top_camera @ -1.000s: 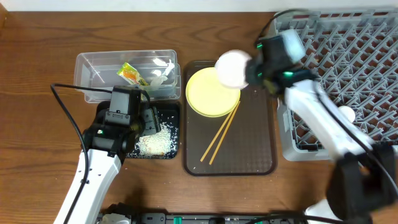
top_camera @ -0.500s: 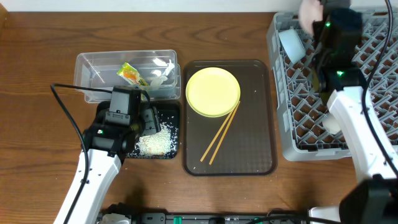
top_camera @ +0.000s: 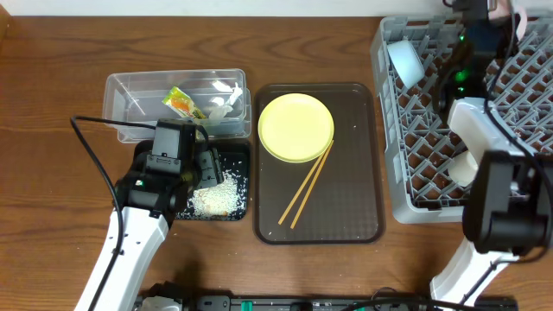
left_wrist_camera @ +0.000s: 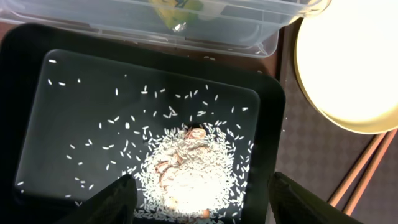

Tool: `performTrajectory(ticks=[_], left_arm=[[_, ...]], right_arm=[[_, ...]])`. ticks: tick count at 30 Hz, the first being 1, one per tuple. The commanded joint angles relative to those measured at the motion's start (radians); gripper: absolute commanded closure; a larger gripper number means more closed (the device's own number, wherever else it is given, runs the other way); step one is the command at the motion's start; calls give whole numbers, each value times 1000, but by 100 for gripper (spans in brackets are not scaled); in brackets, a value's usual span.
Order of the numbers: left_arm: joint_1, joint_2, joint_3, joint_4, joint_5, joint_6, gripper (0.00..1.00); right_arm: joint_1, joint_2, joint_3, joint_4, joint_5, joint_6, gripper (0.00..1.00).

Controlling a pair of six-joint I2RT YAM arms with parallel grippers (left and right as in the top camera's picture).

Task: Sort waste into correct bins and load items into the dishwasher rack
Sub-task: 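Carry the pink bowl into the dish rack and set it down, then move the right gripper to the yellow plate and grasp its rim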

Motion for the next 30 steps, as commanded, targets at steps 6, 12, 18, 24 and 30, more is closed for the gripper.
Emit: performTrajectory(ticks=[6,12,18,24,30], left_arm=[[3,13,11,-1,-8,-5,30],[3,47,11,-2,-5,-5,30],[3,51,11,6,-5,-5,30],[3,51,11,6,-5,-5,30],[3,51,11,10,-19,8,30]], right_arm=[[14,111,1,-13,21,43,99],[44,126,1,-135,38,180,99],[86,100,1,-289,97,459,99],[100,-19,1,-504,68,632,98],[113,-213,1,-814,-212,732,60]])
